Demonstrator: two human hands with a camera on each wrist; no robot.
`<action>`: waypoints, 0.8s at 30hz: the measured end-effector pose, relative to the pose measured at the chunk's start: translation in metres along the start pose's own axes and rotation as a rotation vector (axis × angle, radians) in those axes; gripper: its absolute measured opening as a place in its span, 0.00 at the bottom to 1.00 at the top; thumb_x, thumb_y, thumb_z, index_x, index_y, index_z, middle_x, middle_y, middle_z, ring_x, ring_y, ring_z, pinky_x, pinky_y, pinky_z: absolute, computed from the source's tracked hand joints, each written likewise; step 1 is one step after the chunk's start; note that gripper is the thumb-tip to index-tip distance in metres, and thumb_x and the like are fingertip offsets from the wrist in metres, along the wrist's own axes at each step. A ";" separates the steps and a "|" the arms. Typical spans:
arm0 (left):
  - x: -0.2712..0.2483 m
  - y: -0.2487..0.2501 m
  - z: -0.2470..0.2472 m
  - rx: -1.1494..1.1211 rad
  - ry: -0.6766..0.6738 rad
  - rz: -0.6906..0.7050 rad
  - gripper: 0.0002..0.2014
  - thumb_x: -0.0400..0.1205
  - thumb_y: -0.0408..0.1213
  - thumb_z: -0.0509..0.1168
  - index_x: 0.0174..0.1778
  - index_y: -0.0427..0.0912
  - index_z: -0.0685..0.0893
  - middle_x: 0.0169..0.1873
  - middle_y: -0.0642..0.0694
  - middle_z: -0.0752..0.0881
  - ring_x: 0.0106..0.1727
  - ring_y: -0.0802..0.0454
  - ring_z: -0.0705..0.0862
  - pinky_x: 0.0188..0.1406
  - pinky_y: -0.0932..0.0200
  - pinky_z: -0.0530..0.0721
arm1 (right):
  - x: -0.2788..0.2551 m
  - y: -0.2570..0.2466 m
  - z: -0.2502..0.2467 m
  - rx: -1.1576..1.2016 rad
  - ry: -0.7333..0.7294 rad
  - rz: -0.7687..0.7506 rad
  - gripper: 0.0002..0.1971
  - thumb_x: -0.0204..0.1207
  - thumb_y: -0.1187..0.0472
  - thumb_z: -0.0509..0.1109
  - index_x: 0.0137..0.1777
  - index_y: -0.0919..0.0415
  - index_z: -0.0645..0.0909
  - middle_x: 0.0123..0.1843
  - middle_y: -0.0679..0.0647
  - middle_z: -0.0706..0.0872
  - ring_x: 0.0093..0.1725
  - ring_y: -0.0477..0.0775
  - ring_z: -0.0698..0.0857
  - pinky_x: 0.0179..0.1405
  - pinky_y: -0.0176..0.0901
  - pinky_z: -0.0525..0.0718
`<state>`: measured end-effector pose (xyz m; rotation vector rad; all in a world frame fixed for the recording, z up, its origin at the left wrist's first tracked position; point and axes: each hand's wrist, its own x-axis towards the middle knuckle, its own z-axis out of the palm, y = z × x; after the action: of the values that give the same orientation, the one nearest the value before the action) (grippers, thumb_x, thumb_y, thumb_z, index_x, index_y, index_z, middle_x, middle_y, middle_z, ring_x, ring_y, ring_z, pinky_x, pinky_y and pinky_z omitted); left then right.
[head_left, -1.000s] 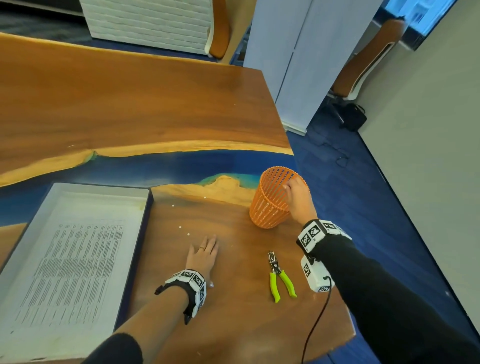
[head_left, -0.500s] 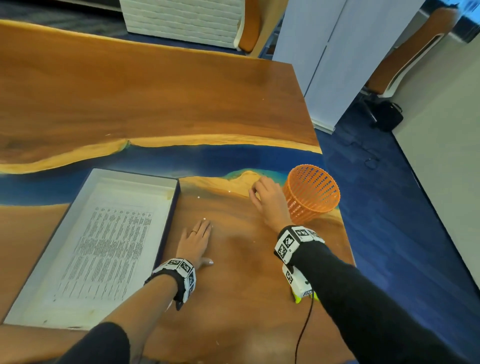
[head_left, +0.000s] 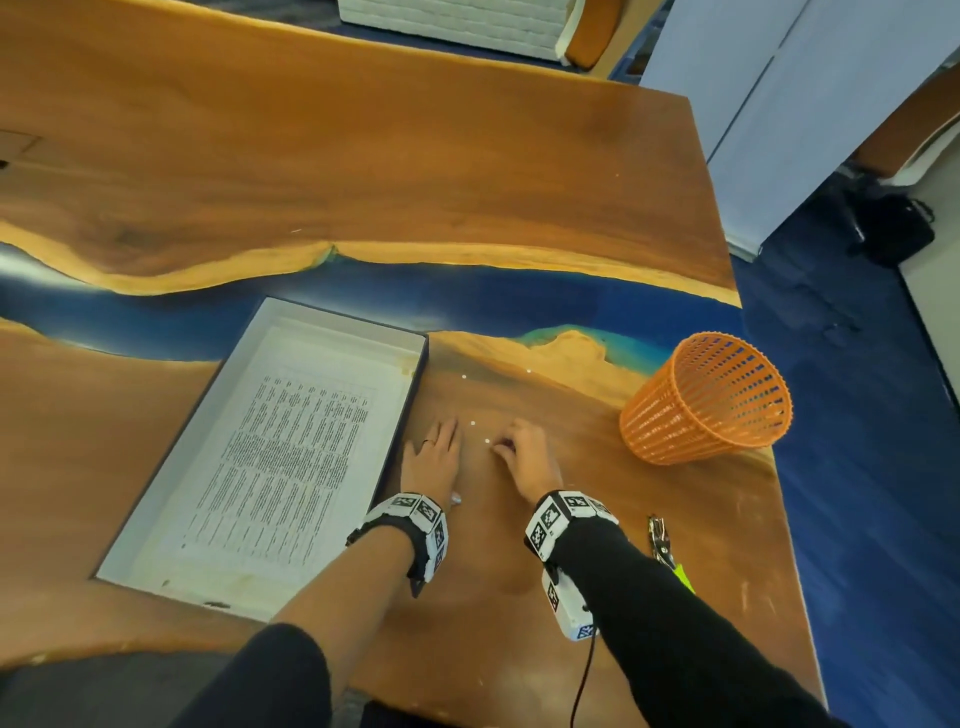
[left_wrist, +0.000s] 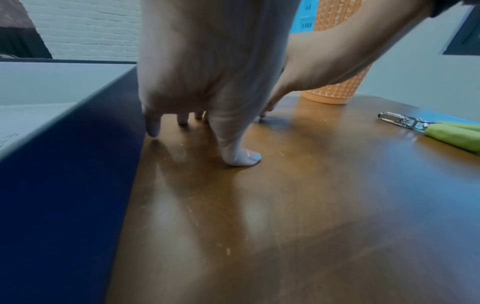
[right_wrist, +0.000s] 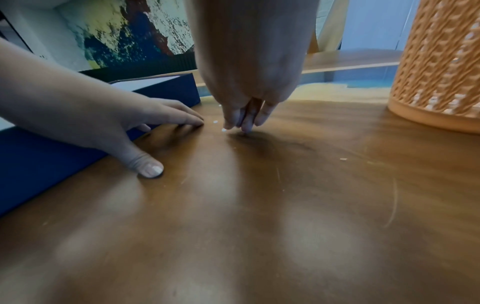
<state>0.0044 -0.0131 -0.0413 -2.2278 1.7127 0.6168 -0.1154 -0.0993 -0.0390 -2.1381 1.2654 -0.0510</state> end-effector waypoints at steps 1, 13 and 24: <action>0.000 0.001 0.000 -0.006 0.000 -0.006 0.52 0.75 0.46 0.73 0.83 0.38 0.42 0.84 0.46 0.44 0.85 0.48 0.47 0.78 0.40 0.62 | 0.002 0.000 0.002 0.003 0.006 0.003 0.07 0.77 0.64 0.68 0.49 0.66 0.86 0.52 0.60 0.84 0.51 0.59 0.82 0.53 0.52 0.80; 0.007 0.000 -0.001 -0.055 -0.028 -0.014 0.54 0.73 0.44 0.75 0.83 0.39 0.42 0.84 0.48 0.43 0.85 0.47 0.45 0.78 0.39 0.64 | 0.010 -0.003 0.011 -0.046 0.032 -0.018 0.08 0.78 0.62 0.67 0.48 0.67 0.85 0.51 0.59 0.82 0.48 0.61 0.83 0.49 0.55 0.81; 0.010 -0.006 -0.003 -0.083 -0.019 0.015 0.56 0.70 0.45 0.77 0.84 0.41 0.43 0.84 0.49 0.46 0.85 0.48 0.48 0.77 0.39 0.66 | 0.012 -0.001 0.015 -0.229 -0.034 -0.095 0.09 0.82 0.64 0.59 0.53 0.68 0.78 0.58 0.63 0.78 0.54 0.67 0.79 0.51 0.56 0.75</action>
<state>0.0129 -0.0209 -0.0436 -2.2586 1.7259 0.7232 -0.1031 -0.1011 -0.0541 -2.3830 1.1985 0.0938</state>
